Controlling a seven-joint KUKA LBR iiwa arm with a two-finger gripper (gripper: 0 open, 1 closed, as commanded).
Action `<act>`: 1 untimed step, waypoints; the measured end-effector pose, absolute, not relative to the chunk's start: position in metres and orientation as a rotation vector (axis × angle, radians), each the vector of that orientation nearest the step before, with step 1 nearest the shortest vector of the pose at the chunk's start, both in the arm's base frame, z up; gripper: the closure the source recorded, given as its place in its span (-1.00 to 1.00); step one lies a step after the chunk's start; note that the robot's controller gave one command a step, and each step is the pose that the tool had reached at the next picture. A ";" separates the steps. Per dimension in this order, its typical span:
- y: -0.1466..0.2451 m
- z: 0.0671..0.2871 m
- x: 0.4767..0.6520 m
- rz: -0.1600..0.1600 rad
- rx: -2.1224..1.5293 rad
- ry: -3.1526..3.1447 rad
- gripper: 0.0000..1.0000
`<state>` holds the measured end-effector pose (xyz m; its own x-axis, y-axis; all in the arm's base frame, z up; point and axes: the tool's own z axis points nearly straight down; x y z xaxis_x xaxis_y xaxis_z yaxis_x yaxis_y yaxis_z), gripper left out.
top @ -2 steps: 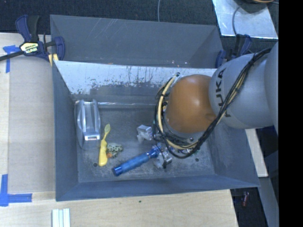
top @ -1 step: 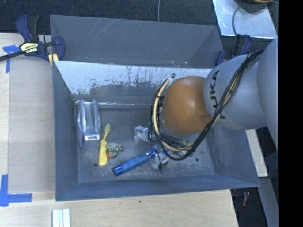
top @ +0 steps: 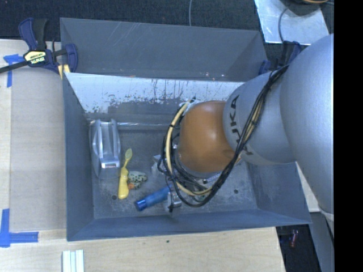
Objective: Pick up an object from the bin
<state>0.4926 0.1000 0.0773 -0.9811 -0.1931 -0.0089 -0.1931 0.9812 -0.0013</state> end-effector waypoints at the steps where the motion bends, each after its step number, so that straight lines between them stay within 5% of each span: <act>1: 0.101 0.073 0.502 -0.009 -1.373 2.812 1.00</act>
Offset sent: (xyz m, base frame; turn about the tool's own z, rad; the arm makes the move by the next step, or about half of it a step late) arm 0.0000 0.0000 0.0000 0.0000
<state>0.5019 0.1014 0.0729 -0.6152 -0.7884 -0.0085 -0.7883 0.6152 -0.0105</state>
